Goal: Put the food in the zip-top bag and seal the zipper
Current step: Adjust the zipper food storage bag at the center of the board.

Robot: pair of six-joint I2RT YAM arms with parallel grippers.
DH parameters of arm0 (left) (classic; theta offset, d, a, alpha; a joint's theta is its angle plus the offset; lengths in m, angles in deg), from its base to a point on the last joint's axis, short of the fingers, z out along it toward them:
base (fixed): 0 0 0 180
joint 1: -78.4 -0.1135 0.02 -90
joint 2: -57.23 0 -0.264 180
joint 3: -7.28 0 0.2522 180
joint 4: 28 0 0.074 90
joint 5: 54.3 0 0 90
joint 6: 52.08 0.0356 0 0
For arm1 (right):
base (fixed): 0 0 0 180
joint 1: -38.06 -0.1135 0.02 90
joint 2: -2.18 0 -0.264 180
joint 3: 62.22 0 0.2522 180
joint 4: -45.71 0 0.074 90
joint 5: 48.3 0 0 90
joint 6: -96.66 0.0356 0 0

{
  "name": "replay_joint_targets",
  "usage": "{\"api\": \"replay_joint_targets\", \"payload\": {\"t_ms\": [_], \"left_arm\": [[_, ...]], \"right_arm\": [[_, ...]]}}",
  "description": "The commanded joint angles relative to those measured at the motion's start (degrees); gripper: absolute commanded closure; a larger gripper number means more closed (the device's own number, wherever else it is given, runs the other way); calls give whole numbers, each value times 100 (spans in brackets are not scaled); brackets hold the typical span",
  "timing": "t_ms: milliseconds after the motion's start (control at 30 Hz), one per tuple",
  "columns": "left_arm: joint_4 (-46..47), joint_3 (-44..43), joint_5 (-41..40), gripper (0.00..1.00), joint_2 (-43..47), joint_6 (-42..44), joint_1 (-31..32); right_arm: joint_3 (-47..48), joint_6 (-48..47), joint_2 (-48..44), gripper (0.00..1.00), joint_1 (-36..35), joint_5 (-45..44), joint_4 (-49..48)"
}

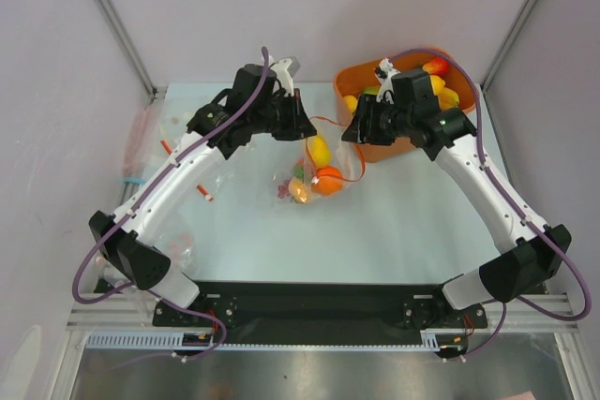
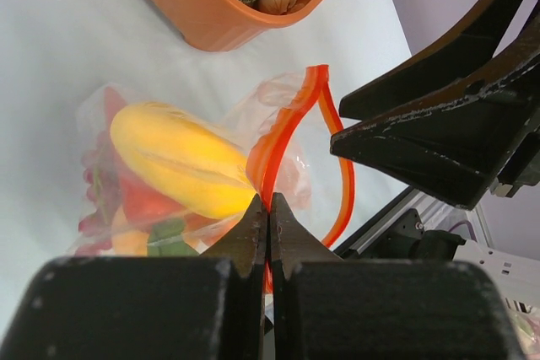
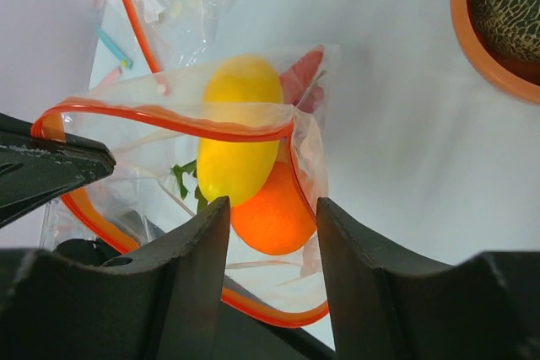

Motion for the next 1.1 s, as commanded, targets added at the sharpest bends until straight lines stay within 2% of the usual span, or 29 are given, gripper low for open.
{"api": "replay_joint_targets", "payload": {"t_ms": [0, 133, 233, 267, 333, 500, 700, 900, 1000, 1067], "left_arm": [[107, -214, 21, 100, 270, 58, -6], [98, -205, 21, 100, 314, 50, -6], [89, -152, 12, 100, 341, 50, -6], [80, -135, 29, 100, 350, 50, -6], [19, -82, 30, 100, 341, 41, -6], [-244, 216, -67, 100, 385, -12, -6], [-368, 577, 82, 100, 402, -65, 11], [-491, 437, 3, 100, 358, -82, 11], [-631, 244, -137, 100, 315, -39, 3], [-780, 8, -338, 100, 253, 5, 2]], "right_arm": [[-78, -93, -218, 49, -41, 47, -165], [-105, -119, -139, 54, -32, -111, -121], [-35, -93, -69, 72, -15, -138, -147], [1, -101, -34, 86, -15, -147, -147], [141, -84, -16, 99, -41, -278, -121], [440, -14, -42, 100, -225, -936, -147], [326, 215, -122, 100, -384, -1834, -498], [274, 206, -25, 100, -401, -1720, -542], [212, 224, 1, 97, -401, -1615, -665], [212, 198, 106, 91, -393, -1440, -701]]}}
